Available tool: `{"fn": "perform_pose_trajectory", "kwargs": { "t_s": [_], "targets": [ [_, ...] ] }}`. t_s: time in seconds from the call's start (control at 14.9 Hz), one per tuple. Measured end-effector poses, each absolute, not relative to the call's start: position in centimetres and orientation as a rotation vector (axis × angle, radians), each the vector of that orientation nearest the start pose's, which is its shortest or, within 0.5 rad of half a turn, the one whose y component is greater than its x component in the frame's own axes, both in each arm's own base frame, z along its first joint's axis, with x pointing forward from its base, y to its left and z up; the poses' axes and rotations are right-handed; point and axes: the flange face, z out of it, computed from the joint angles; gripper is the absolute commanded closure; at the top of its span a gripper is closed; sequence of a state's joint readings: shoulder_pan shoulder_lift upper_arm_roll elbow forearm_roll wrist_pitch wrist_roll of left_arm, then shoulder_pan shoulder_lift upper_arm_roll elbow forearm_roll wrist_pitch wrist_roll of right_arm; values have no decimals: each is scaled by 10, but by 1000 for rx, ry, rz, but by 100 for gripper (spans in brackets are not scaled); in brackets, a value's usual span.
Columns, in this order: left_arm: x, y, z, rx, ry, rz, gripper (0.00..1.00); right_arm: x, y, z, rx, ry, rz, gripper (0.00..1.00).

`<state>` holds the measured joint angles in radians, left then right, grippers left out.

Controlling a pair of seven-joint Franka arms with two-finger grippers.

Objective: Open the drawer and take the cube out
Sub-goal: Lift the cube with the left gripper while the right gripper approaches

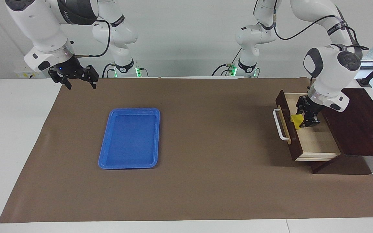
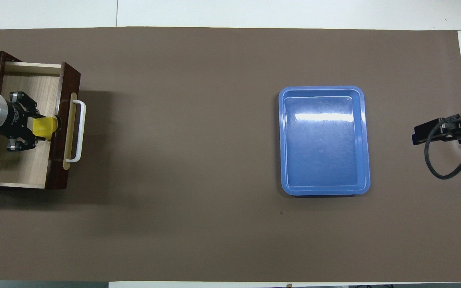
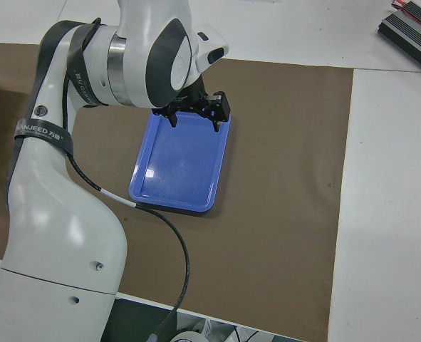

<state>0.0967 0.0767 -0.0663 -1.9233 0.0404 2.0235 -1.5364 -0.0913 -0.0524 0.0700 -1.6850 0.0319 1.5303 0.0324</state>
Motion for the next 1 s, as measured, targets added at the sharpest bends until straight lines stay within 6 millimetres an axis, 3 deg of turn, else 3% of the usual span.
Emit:
{"fn": "perform_pose_trajectory", "kwargs": {
  "t_s": [0.13, 0.27, 0.4, 0.54, 0.67, 0.87, 1.0],
  "targets": [
    [589, 21, 476, -2236, -2218, -57, 100, 530, 4, 591, -3031, 290, 187, 0],
    [600, 18, 513, -2234, -2217, -26, 100, 529, 22, 582, -2943, 483, 235, 0],
    [610, 1, 543, -2246, -2192, 21, 100, 529, 41, 573, -2835, 681, 293, 0],
    [618, -40, 558, -2236, -2191, 43, 100, 532, 63, 562, -2716, 868, 350, 0],
    [618, -99, 558, -2198, -2217, 52, 100, 540, 97, 547, -2600, 1035, 413, 0],
    [599, -196, 554, -2150, -2251, 47, 100, 552, 158, 515, -2424, 1244, 527, 0],
    [580, -249, 554, -2136, -2263, 42, 100, 559, 197, 488, -2296, 1342, 594, 0]
  ]
}}
